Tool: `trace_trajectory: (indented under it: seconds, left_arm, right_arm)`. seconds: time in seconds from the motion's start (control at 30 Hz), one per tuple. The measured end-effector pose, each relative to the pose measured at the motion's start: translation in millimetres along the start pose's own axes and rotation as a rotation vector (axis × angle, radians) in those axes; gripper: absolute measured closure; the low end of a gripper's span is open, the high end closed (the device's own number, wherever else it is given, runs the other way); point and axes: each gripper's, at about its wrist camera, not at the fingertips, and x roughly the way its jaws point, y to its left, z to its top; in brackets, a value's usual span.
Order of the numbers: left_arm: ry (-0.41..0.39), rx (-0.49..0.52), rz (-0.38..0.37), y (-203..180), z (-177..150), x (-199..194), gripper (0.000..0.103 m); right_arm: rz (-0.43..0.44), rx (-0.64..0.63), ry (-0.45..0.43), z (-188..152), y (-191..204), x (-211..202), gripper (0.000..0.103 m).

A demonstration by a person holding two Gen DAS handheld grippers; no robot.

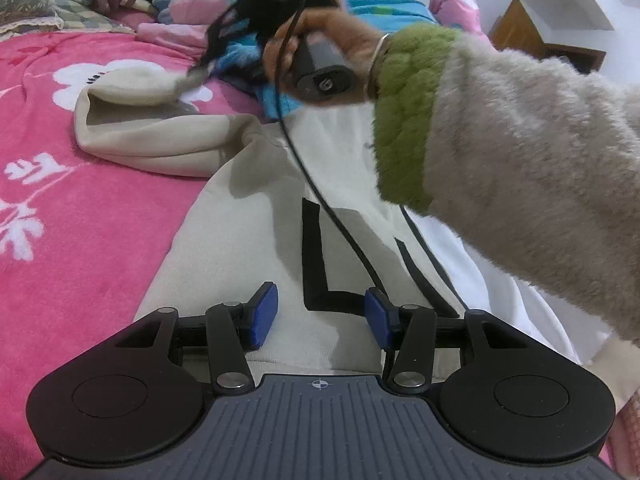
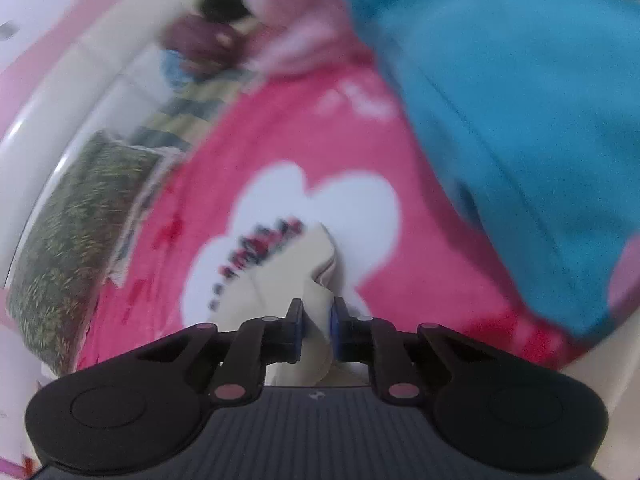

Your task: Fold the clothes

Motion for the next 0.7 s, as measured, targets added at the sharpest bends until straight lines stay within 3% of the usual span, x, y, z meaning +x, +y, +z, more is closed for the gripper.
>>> trace_trajectory:
  seconds: [0.2,0.4,0.7]
  left_arm:
    - [-0.002,-0.067,-0.022,7,3,-2,0.055]
    - [-0.005,-0.133,-0.055,14,4,-6,0.055]
    - [-0.002,-0.114,-0.036,12,2,-3,0.056]
  right_arm:
    - [0.075,-0.266,-0.219,23,86,-79,0.091]
    - [0.102,-0.462,-0.347,35,173,-130,0.091]
    - [0.147,-0.49,-0.485,38,241,-144,0.092]
